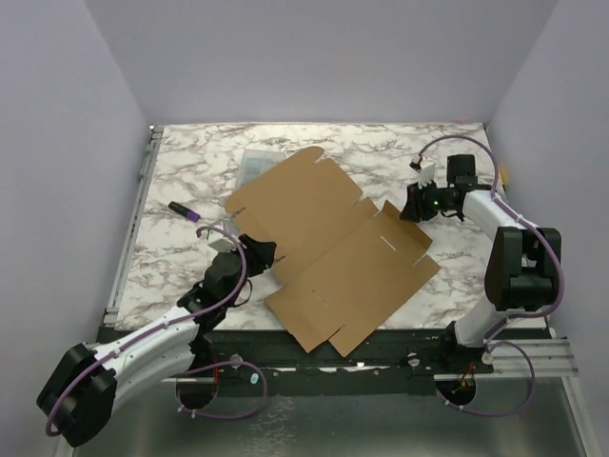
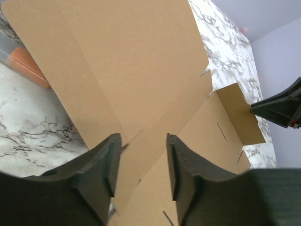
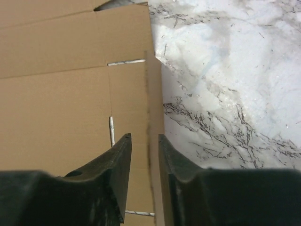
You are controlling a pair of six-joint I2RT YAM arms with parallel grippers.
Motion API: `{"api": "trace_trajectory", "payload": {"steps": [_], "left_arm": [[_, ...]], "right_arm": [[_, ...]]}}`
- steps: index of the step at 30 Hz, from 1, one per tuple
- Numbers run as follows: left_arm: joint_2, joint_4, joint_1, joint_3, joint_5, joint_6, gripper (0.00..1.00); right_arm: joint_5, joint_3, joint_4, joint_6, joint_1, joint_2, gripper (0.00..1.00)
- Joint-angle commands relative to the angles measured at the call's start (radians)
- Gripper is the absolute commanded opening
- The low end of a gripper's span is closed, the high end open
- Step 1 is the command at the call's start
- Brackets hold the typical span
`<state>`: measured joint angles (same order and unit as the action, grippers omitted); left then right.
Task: Fold the paper box
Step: Fold the paper box at the center of the board.
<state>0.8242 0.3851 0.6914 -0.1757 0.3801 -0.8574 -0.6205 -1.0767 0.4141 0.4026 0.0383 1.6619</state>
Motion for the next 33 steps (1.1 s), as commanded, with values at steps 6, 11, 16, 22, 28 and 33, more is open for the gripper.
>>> {"api": "trace_trajectory", "payload": {"steps": [6,11,16,22,28,33], "left_arm": [[-0.085,-0.463,0.003,-0.198,-0.196,0.038,0.68],[-0.022,-0.642,0.005,-0.264,-0.335,0.023,0.70],[0.040,-0.774,0.014,-0.306,-0.339,0.051,0.72],[0.129,-0.830,0.083,-0.324,-0.288,0.015,0.99],[0.080,-0.933,0.159,-0.315,-0.269,-0.158,0.99],[-0.116,-0.899,0.169,-0.183,-0.299,-0.369,0.89]], "right_arm": [[0.025,-0.010,0.045,0.037,0.004,-0.099,0.55],[-0.137,0.020,0.152,0.177,0.004,-0.196,0.69],[-0.413,0.084,0.354,0.517,-0.001,-0.290,0.78],[-0.539,0.199,0.445,0.781,-0.012,-0.335,0.91],[-0.559,0.213,0.455,0.789,-0.020,-0.333,0.91],[-0.550,0.222,0.454,0.805,-0.023,-0.336,0.91]]}}
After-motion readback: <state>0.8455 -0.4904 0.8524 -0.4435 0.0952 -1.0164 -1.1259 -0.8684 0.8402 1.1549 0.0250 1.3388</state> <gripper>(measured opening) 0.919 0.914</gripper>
